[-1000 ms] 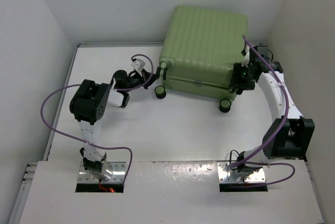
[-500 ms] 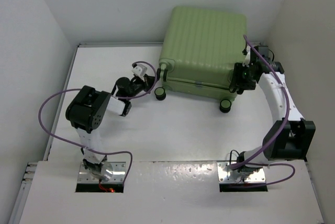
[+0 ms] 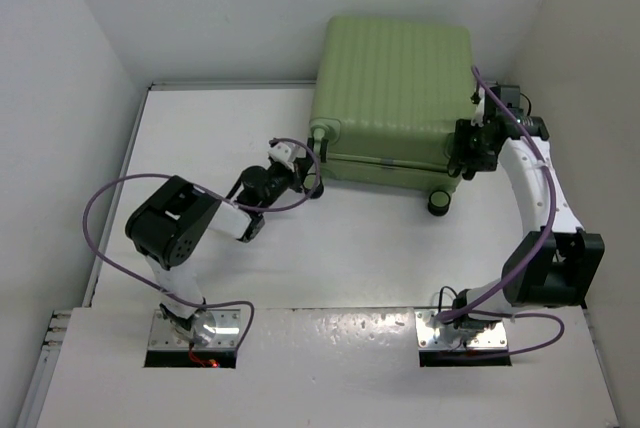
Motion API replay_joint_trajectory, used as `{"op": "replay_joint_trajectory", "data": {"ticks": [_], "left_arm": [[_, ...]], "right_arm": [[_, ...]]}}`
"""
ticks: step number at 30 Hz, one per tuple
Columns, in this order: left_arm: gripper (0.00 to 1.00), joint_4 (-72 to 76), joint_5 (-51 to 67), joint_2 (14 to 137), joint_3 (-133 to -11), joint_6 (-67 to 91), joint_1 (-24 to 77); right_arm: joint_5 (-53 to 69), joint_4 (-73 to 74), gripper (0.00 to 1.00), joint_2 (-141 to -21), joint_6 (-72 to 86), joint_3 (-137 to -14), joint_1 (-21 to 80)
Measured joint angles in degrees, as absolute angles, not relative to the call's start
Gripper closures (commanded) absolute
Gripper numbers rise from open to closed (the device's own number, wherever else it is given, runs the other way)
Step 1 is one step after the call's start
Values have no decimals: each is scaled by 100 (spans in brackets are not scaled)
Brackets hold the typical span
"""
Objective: Pack the luggage
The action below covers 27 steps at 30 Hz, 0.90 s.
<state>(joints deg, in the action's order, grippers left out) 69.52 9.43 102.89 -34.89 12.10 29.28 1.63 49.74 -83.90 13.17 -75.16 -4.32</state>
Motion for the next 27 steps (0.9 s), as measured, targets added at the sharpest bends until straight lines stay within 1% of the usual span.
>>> {"op": "replay_joint_trajectory", "data": {"ticks": [9,19,27], "left_arm": [[100,6989,-231,10202,-3380,1105,3548],[100,7037,-1164,10453,-3590,1092,4027],[100,7074,-1358,10331,-3452,1090,4185]], "right_arm": [[123,4995,100,-8390,1308,-7516,-467],[19,4936,100,-8390,1306,-7516,-484],[-10,4943,100,-8390,1302,-7516,-508]]}}
